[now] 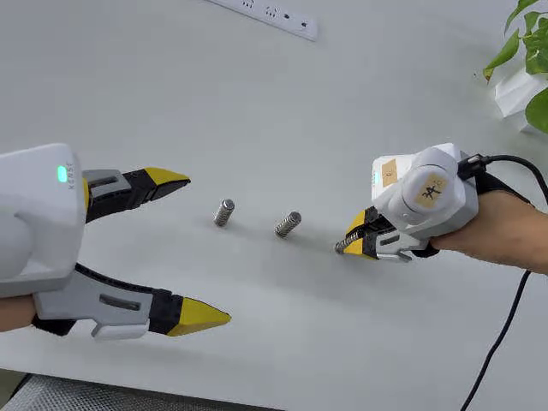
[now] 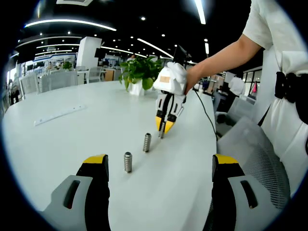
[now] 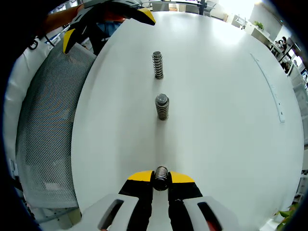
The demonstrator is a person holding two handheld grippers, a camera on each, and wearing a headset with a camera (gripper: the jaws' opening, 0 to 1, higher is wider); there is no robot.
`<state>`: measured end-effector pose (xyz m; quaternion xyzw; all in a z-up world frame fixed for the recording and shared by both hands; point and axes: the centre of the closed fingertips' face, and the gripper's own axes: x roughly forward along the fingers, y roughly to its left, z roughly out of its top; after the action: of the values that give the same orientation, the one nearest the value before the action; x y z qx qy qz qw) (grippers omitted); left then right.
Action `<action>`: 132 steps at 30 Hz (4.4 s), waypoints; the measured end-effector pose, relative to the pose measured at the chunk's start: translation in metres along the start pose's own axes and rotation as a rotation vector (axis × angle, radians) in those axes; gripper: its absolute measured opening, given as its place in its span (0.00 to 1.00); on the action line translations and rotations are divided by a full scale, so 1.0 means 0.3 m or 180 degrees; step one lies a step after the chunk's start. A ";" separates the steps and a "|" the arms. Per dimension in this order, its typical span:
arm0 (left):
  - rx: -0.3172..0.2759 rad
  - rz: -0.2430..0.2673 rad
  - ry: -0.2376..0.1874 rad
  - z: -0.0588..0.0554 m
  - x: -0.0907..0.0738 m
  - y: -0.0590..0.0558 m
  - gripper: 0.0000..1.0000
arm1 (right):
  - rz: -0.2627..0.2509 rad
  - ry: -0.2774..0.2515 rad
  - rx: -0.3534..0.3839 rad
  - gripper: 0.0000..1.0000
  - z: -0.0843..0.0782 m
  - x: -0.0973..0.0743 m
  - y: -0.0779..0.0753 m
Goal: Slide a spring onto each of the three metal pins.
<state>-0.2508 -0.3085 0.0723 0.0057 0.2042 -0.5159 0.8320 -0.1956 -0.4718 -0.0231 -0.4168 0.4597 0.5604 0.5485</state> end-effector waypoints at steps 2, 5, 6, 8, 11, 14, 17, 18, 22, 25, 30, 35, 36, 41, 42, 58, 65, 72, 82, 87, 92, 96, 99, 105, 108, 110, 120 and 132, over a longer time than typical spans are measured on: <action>-0.0002 0.0004 0.0001 -0.001 -0.001 0.001 0.87 | 0.0000 -0.0005 0.0004 0.08 0.001 0.003 0.000; -0.0001 0.0007 0.0003 -0.001 -0.002 0.002 0.87 | -0.0001 0.0000 0.0001 0.08 0.000 0.006 -0.002; -0.0001 0.0009 0.0003 0.000 -0.002 0.002 0.87 | -0.0004 -0.0002 0.0006 0.08 -0.001 0.007 -0.002; -0.0005 0.0010 0.0001 0.000 -0.004 0.002 0.87 | -0.0005 -0.0003 0.0016 0.08 -0.002 0.010 -0.002; -0.0002 0.0016 0.0001 0.001 -0.006 0.003 0.87 | -0.0009 -0.0014 0.0024 0.08 0.000 0.011 -0.002; -0.0001 0.0020 0.0005 0.000 -0.007 0.004 0.87 | -0.0011 -0.0014 0.0025 0.08 -0.001 0.011 -0.002; 0.0002 0.0024 0.0011 0.000 -0.009 0.004 0.87 | -0.0006 -0.0027 0.0049 0.08 -0.001 0.013 -0.003; 0.0002 0.0025 0.0013 0.000 -0.010 0.004 0.87 | -0.0006 -0.0030 0.0057 0.08 -0.001 0.013 -0.003; 0.0024 0.0027 0.0029 0.001 -0.013 0.003 0.87 | -0.0021 -0.0060 0.0083 0.10 0.005 0.012 -0.003; 0.0037 0.0035 0.0042 0.001 -0.016 0.004 0.87 | -0.0034 -0.0104 0.0102 0.13 0.012 -0.001 -0.001; 0.0089 0.0031 0.0075 0.001 -0.020 0.000 0.88 | -0.0104 -0.0304 0.0269 0.19 0.029 -0.051 -0.007; 0.0127 0.0021 0.0110 0.001 -0.025 -0.006 0.89 | -0.0216 -0.0517 0.0418 0.25 0.045 -0.121 -0.006; 0.0128 0.0020 0.0115 0.002 -0.026 -0.006 0.89 | -0.0231 -0.0550 0.0442 0.26 0.046 -0.131 -0.004; 0.0169 0.0038 0.0138 0.008 -0.035 -0.004 0.91 | -0.0300 -0.0747 0.0575 0.31 0.050 -0.191 0.015; 0.0178 0.0041 0.0145 0.009 -0.036 -0.004 0.91 | -0.0314 -0.0786 0.0601 0.32 0.050 -0.200 0.018; 0.0301 0.0184 0.0257 -0.009 -0.094 -0.005 0.98 | -0.0598 -0.1527 0.1190 0.49 0.002 -0.324 0.128; 0.0284 0.0243 0.0308 -0.027 -0.109 -0.008 0.99 | -0.0707 -0.1807 0.1363 0.59 -0.045 -0.343 0.163; 0.0287 0.0302 0.0364 -0.050 -0.117 -0.011 0.99 | -0.0733 -0.1944 0.1390 0.71 -0.056 -0.329 0.202; 0.0287 0.0372 0.0437 -0.078 -0.137 -0.011 0.99 | -0.0776 -0.2137 0.1429 0.83 -0.071 -0.315 0.218; 0.0279 0.0398 0.0453 -0.090 -0.140 -0.008 0.99 | -0.0792 -0.2187 0.1394 0.88 -0.075 -0.317 0.223; 0.0296 0.0402 0.0454 -0.089 -0.138 -0.007 0.99 | -0.0807 -0.2225 0.1371 0.90 -0.078 -0.321 0.216; 0.0299 0.0403 0.0456 -0.089 -0.137 -0.004 0.99 | -0.0817 -0.2206 0.1349 0.91 -0.073 -0.320 0.225; 0.0300 0.0395 0.0456 -0.088 -0.134 -0.003 0.99 | -0.0823 -0.2212 0.1361 0.91 -0.073 -0.320 0.226; 0.0300 0.0376 0.0452 -0.085 -0.127 0.002 0.99 | -0.0837 -0.2225 0.1374 0.91 -0.068 -0.323 0.227; 0.0295 0.0373 0.0448 -0.082 -0.125 0.006 0.99 | -0.0823 -0.2226 0.1377 0.90 -0.062 -0.320 0.228; 0.0300 0.0366 0.0455 -0.083 -0.123 0.007 0.99 | -0.0824 -0.2232 0.1377 0.90 -0.059 -0.321 0.225; 0.0287 0.0355 0.0460 -0.086 -0.121 0.012 0.99 | -0.0796 -0.2230 0.1385 0.91 -0.068 -0.307 0.213; 0.0279 0.0340 0.0468 -0.088 -0.116 0.013 0.99 | -0.0797 -0.2190 0.1406 0.90 -0.110 -0.295 0.206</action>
<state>-0.2697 -0.2712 0.0594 0.0908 0.2414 -0.4775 0.8400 -0.2541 -0.5228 0.0589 -0.1307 0.3047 0.4840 0.8098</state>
